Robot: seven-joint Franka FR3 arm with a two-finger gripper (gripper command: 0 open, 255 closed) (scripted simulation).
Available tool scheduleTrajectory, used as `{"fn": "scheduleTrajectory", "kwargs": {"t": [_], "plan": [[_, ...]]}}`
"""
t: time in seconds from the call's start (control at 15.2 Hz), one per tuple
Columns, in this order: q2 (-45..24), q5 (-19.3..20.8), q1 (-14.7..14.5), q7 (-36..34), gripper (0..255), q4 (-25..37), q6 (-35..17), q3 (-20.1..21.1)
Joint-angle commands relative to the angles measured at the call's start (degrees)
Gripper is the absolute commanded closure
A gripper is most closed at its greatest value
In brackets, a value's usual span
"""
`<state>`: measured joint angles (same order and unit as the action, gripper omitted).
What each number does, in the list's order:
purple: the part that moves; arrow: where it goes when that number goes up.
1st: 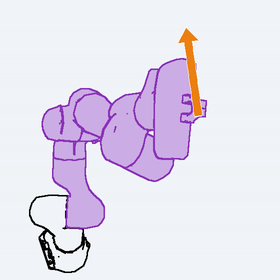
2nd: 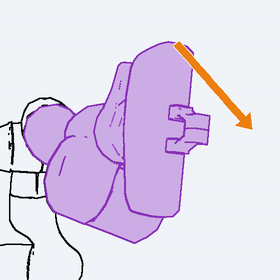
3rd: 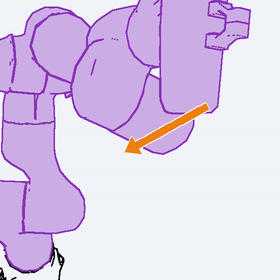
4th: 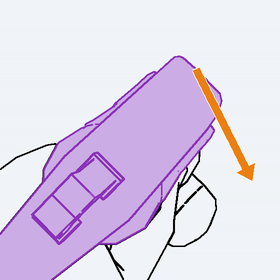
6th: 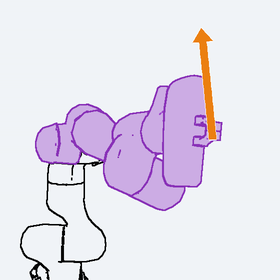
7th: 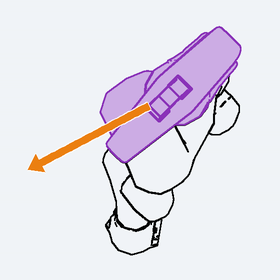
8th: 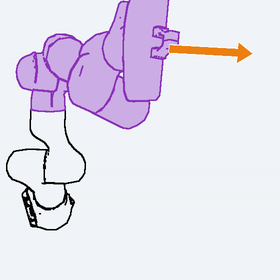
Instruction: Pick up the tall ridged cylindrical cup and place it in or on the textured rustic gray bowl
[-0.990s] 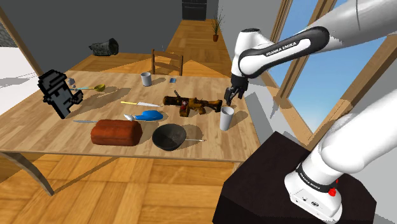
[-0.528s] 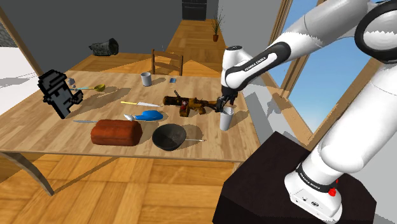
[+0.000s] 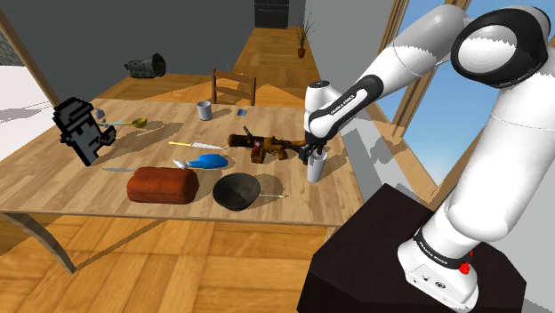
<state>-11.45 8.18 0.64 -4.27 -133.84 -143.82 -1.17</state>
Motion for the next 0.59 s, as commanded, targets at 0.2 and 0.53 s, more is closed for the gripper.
{"fn": "scheduleTrajectory", "kwargs": {"t": [0.2, 0.53], "plan": [[-1.68, 0.26, 0.08, -0.14, 0, -0.10, -1.81, -0.15], [-1.68, 0.26, 0.08, -0.14, 0, -0.10, -1.81, -0.15]]}}
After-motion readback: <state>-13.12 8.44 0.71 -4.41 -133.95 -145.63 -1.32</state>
